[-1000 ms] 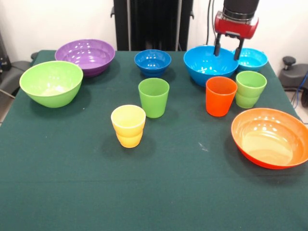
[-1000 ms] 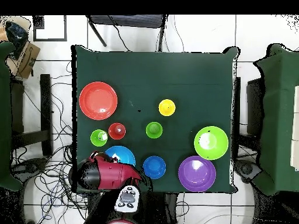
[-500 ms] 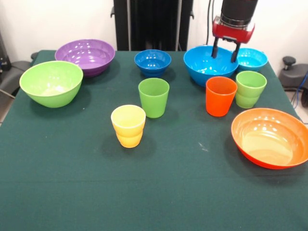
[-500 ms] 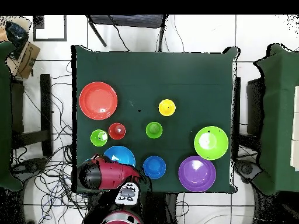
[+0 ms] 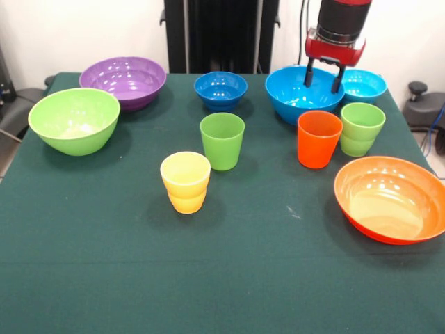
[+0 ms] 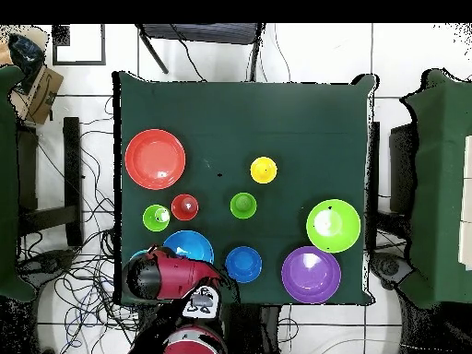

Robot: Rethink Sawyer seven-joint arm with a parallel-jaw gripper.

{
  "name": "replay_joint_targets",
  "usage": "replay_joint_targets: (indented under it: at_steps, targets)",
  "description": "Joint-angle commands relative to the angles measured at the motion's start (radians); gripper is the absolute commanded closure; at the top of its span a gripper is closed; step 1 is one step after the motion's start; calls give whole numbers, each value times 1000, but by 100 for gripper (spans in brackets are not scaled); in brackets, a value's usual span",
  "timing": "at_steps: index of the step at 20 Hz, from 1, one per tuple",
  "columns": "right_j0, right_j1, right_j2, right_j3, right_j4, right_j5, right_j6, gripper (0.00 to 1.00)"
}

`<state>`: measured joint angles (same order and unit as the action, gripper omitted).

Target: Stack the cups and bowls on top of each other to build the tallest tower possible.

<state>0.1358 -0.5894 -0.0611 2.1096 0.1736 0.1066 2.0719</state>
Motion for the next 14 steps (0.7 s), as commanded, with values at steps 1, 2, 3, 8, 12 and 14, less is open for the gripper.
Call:
replay_joint_targets:
  at_steps: [1,2,3,8,12,14]
  targets:
    - [9,47,78,-46,60,-53,208,0]
    - [12,45,77,-46,64,-50,209,0]
    - [15,42,77,-45,67,-46,210,0]
    - [26,24,79,-39,83,-30,212,0]
    - [30,10,81,-33,90,-18,211,0]
    - [29,10,81,-34,93,-17,209,0]
